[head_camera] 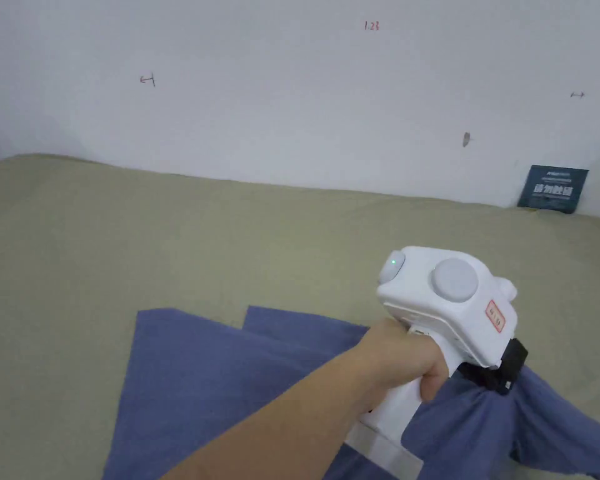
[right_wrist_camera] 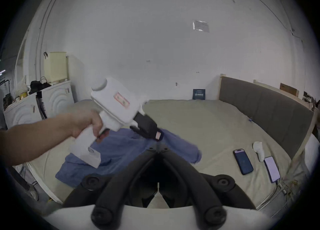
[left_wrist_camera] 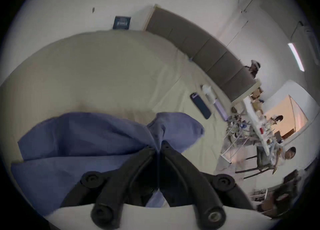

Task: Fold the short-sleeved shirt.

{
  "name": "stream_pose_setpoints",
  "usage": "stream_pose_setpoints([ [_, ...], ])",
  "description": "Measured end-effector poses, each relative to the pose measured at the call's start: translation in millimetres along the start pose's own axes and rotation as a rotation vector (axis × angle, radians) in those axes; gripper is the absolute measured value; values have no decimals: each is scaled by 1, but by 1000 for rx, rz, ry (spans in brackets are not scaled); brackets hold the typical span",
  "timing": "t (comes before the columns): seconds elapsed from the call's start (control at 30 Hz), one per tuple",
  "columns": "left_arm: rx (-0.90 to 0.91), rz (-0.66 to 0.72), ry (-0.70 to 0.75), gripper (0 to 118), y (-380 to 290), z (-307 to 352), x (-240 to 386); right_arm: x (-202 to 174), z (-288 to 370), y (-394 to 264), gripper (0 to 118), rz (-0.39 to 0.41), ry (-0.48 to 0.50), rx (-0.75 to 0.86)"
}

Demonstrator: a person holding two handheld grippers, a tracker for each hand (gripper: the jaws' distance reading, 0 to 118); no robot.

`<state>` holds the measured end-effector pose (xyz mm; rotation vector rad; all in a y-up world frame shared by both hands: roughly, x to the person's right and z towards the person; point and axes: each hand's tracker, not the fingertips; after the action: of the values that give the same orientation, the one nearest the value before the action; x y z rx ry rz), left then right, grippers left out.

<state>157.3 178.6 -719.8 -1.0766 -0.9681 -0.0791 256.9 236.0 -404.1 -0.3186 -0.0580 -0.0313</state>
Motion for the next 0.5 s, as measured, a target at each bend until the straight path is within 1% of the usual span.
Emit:
stream_pose_setpoints([
  [0.03,11,7,7,13,-4,-8,-1,2,1,-1,1,-2,-5,-1],
  [0.07,15,29,24,19,-6,-11,-6,4,2,-1,1,-5,-6,0],
  [0.1,16,70,48,29,-6,-11,-11,5,2,-1,1,-7,-7,1],
  [0.13,15,123,78,57,-6,-8,-17,5,2,-1,1,-9,-8,2],
  [0.17,3,139,91,111,-9,-1,-20,5,1,0,1,-16,-6,1],
  [0.2,40,152,80,118,-9,13,-25,5,1,0,1,-23,-2,-2],
  [0.23,117,146,49,116,-7,39,-31,4,1,0,1,-28,4,-1],
  [0.27,159,144,51,115,-7,65,-35,3,0,1,1,-32,12,4],
  [0.3,203,145,83,115,-10,90,-37,0,-1,2,1,-30,17,3],
  [0.33,271,138,158,114,-16,124,-39,-2,-2,1,1,-21,25,2],
  [0.37,335,124,194,110,-25,152,-41,-5,-3,2,1,-13,31,5],
  [0.4,421,101,239,103,-41,183,-42,-7,-4,3,1,-6,35,6],
  [0.43,493,82,298,93,-61,211,-39,-10,-6,4,1,0,45,5],
  [0.5,610,71,434,65,-107,256,-31,-15,-8,7,1,5,53,11],
])
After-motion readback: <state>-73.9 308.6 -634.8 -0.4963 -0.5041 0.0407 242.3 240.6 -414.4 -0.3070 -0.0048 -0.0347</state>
